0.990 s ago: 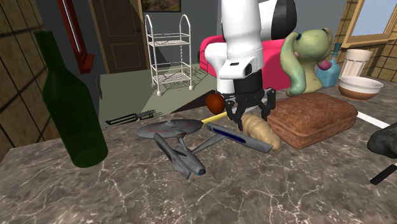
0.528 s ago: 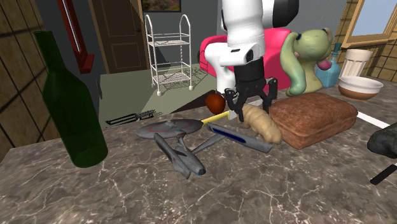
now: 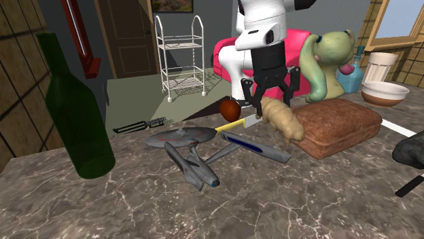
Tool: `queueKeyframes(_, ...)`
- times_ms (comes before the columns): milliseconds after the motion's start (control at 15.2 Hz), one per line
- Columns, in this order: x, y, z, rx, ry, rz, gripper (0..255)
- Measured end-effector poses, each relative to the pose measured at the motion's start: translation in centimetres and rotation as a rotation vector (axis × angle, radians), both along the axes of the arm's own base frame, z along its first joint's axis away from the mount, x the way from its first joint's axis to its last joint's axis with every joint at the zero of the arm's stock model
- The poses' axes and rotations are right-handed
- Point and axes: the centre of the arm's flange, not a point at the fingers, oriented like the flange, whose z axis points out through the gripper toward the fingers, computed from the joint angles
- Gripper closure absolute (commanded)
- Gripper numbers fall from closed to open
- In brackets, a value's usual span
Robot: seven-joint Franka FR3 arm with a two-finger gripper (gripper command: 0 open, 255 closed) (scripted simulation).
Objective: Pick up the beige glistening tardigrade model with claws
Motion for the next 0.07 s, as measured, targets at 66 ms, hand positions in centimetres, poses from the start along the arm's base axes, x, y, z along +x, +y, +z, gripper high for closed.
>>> queueKeyframes(66, -0.06, 0.05, 0.28, 0.000, 0.000, 0.000, 255)
